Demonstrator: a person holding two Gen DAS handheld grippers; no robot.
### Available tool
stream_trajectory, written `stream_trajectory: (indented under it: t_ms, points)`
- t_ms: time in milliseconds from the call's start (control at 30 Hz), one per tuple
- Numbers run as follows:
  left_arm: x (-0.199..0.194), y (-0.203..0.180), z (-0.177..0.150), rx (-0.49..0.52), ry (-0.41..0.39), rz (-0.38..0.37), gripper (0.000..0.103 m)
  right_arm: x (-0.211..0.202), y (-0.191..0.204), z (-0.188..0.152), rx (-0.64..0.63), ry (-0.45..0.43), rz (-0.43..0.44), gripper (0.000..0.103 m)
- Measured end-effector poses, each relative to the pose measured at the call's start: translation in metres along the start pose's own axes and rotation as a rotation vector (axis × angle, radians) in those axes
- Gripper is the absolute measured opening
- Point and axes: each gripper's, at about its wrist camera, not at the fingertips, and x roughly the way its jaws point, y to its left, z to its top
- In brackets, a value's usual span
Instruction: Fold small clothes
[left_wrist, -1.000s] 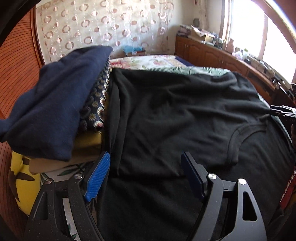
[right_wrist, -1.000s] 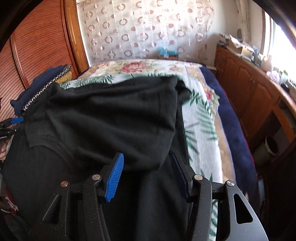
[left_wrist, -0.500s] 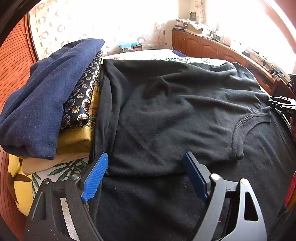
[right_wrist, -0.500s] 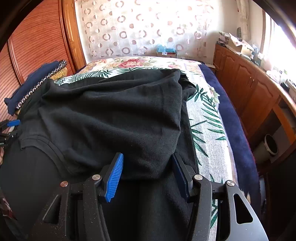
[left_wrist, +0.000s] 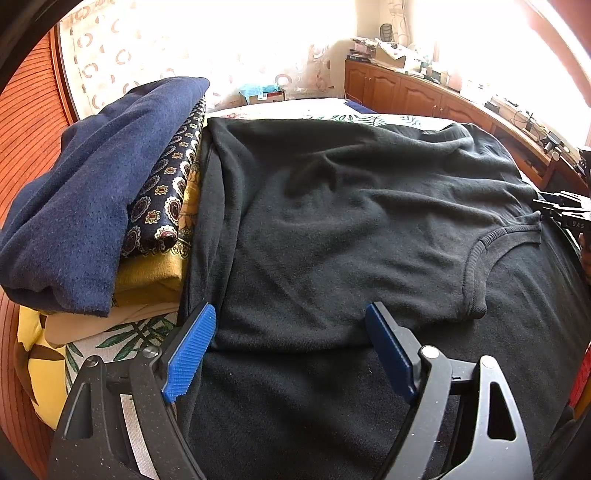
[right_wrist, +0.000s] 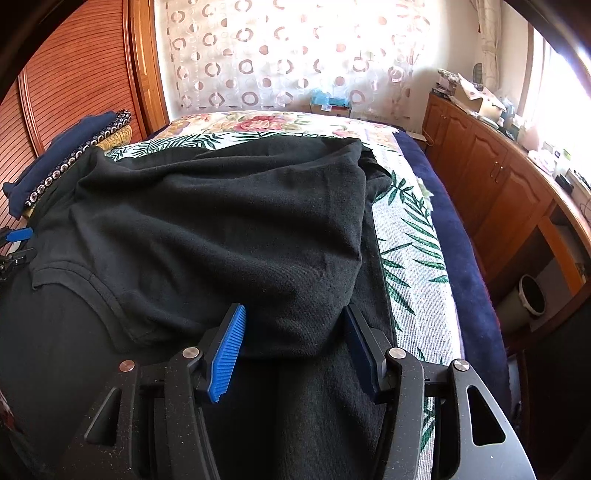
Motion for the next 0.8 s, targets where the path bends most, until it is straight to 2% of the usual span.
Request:
stream_trajectory:
  t_ms: [233,300,400,467,500,533,567,600,700,800]
  points:
    - [-0.02,0.005,-0.009,0.011,-0.038,-0.007,0.084,-0.001,0.001,0.0,-0.003,0.001,-0.007,0.058]
    - [-0.03,0.008,-0.012,0.006,-0.058,0.003,0.08,0.0,0.001,0.001,-0.001,0.002,-0.005,0.058]
    - [-0.045,0.018,-0.017,-0.03,-0.083,-0.001,0.068,-0.001,0.001,0.001,-0.002,0.002,-0.005,0.058]
    - [-0.048,0.024,-0.019,-0.056,-0.082,-0.019,0.049,-0.001,0.001,0.001,-0.001,0.002,-0.004,0.058]
    - [-0.047,0.025,-0.02,-0.065,-0.078,-0.023,0.044,-0.001,0.001,0.001,-0.002,0.002,-0.005,0.058]
    - [-0.044,0.025,-0.02,-0.071,-0.066,-0.028,0.032,-0.001,0.001,0.001,-0.002,0.001,-0.005,0.058]
    - [-0.042,0.025,-0.021,-0.074,-0.056,-0.035,0.028,-0.001,0.001,0.001,-0.002,0.001,-0.005,0.058]
    - [-0.039,0.026,-0.022,-0.078,-0.045,-0.041,0.028,-0.001,0.001,0.001,-0.002,0.001,-0.005,0.058]
    - [-0.029,0.025,-0.018,-0.103,-0.021,0.016,0.028,-0.001,0.001,0.001,-0.003,0.001,-0.005,0.058]
    - [-0.023,0.035,-0.017,-0.151,-0.013,0.015,0.028,-0.001,0.001,0.001,-0.003,0.001,-0.004,0.058]
